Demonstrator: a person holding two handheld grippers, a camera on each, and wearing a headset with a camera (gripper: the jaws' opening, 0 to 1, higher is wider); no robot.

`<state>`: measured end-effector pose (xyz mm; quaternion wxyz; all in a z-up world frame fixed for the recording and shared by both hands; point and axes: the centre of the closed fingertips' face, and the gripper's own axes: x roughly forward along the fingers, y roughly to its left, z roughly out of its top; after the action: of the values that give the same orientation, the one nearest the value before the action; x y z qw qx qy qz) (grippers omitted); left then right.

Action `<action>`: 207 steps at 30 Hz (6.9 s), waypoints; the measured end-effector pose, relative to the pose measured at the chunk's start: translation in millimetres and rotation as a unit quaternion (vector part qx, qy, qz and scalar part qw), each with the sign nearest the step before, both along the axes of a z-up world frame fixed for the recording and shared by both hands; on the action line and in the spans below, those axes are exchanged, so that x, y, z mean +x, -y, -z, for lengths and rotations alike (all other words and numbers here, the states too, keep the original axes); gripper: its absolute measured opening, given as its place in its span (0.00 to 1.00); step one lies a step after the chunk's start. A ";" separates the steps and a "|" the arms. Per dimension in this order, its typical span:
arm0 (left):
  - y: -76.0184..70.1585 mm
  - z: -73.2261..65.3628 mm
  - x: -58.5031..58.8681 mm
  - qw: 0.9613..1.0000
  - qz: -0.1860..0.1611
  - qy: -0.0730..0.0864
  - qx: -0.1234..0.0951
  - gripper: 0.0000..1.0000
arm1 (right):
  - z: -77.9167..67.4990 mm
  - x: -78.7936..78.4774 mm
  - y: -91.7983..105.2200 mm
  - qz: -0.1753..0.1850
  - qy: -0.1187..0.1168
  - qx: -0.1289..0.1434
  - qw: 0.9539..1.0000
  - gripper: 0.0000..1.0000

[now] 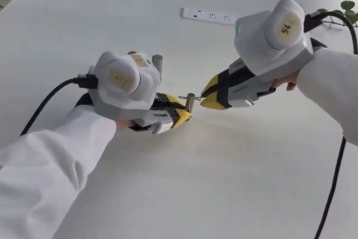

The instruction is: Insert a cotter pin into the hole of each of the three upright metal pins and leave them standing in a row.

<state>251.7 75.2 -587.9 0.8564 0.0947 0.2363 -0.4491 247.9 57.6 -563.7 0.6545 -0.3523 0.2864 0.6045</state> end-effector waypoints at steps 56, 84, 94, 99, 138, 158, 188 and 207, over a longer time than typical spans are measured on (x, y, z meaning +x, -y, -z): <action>-47.4 -57.4 -56.7 0.993 0.040 -0.012 -0.112 0.99 | 34.0 0.3 -29.1 0.095 -0.080 0.123 0.985 0.04; -71.8 -42.7 -54.2 0.996 0.012 -0.024 -0.086 0.99 | 37.6 32.3 -50.0 0.149 -0.044 0.124 0.980 0.04; -68.6 -45.1 -51.0 0.995 0.003 -0.027 -0.098 0.99 | 35.8 33.1 -51.0 0.200 -0.044 0.124 0.971 0.04; -66.0 -44.6 -52.6 0.995 0.008 -0.031 -0.099 0.99 | 36.0 33.5 -52.3 0.201 -0.043 0.129 0.970 0.04; -98.3 -49.3 -62.5 0.993 -0.040 -0.050 -0.095 0.99 | -61.5 -64.5 35.4 0.274 -0.068 0.301 0.911 0.81; -116.4 -48.9 0.8 0.988 -0.126 -0.005 -0.093 0.90 | -65.7 -86.8 50.8 0.316 -0.076 0.333 0.885 0.98; -107.6 -13.3 96.7 0.985 -0.169 0.024 0.006 0.14 | -56.2 -96.3 97.5 0.386 -0.065 0.308 0.867 0.97; -109.4 -53.4 63.3 0.979 -0.201 0.029 0.000 0.11 | -57.8 -95.5 92.3 0.383 -0.065 0.315 0.866 0.96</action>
<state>315.0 184.6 -534.5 0.9358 0.0582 0.2252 -0.2649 152.3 -34.7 -505.8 0.8908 0.0500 0.2350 0.3857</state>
